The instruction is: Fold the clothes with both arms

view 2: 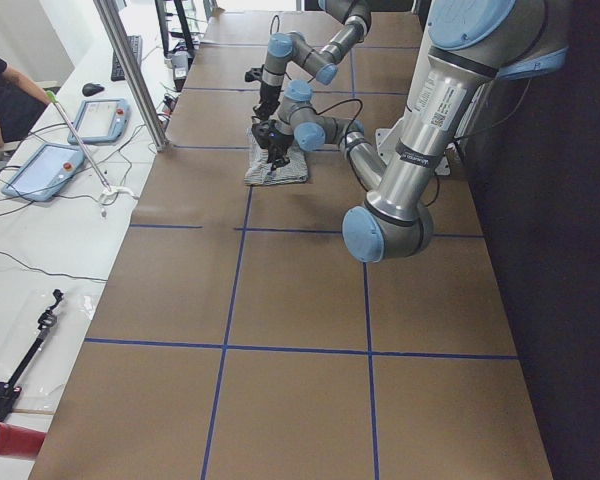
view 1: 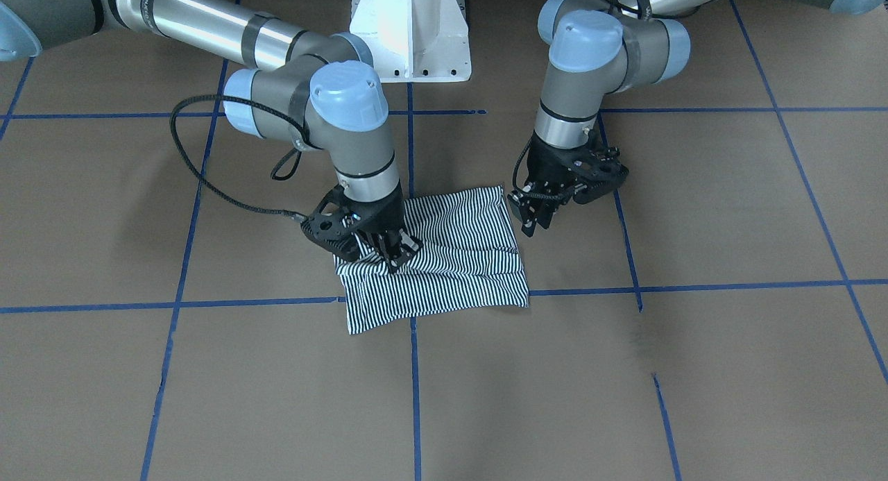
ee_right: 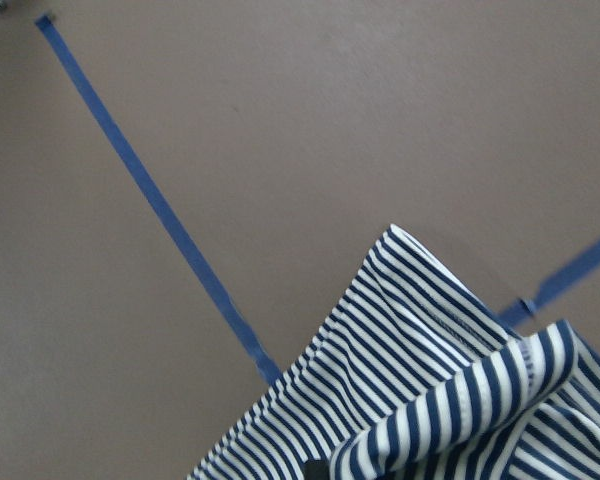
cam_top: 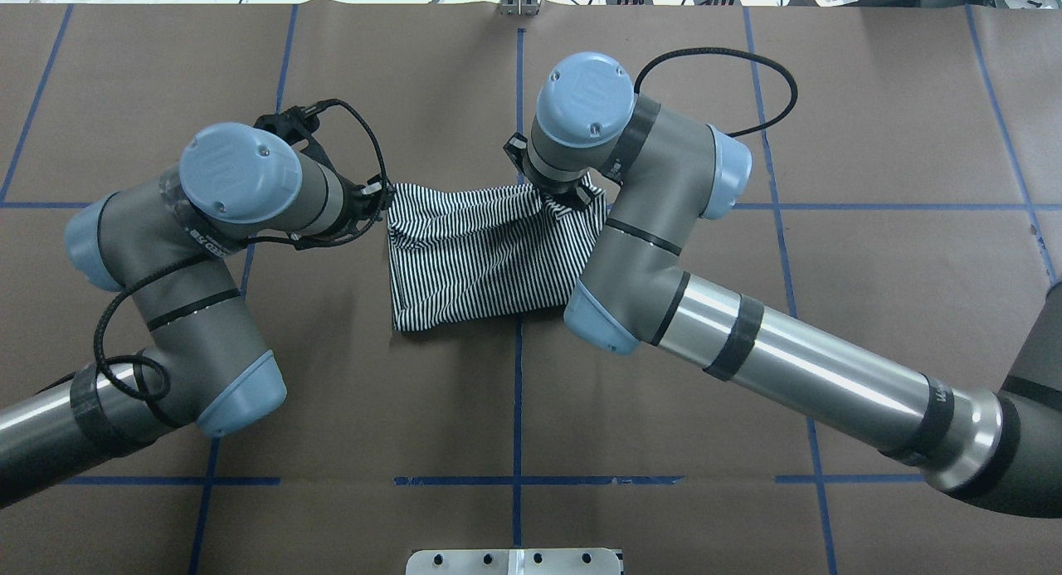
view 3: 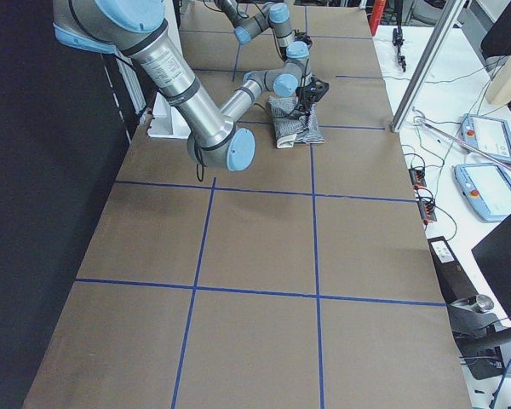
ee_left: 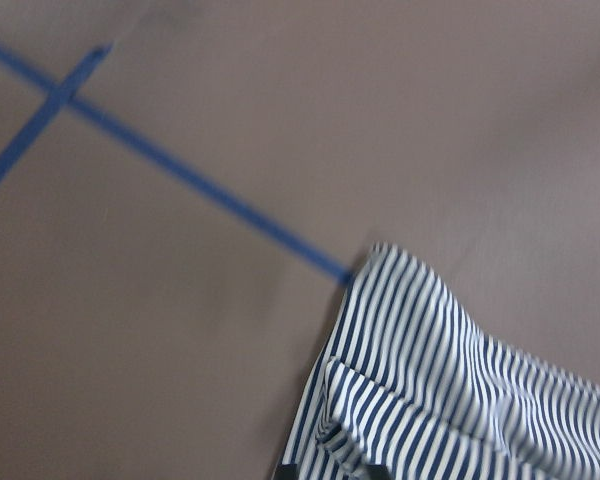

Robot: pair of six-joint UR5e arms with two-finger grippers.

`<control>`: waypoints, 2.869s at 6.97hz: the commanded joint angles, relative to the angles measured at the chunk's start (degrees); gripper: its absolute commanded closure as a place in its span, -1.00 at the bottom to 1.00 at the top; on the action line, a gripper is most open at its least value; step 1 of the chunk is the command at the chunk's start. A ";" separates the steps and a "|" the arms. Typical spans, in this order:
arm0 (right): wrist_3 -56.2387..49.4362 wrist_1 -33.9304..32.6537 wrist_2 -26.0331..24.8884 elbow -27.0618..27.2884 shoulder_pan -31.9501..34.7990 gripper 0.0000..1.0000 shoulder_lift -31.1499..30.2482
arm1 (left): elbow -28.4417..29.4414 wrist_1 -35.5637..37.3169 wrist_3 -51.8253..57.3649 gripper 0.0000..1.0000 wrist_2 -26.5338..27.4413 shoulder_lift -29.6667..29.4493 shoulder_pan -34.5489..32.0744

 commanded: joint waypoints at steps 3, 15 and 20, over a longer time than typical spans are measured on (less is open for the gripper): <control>-3.55 4.02 2.11 -7.55 5.14 -1.00 1.95 | 4.35 -3.99 3.21 -1.00 -0.11 -0.63 -2.40; -59.33 -1.73 -11.84 -24.66 2.48 -1.00 10.21 | -0.92 -3.46 8.40 -1.00 -9.51 2.45 -6.79; -61.40 -0.81 3.28 -21.28 10.48 -1.00 10.13 | 12.57 -6.79 7.96 -1.00 -8.90 -5.61 -2.93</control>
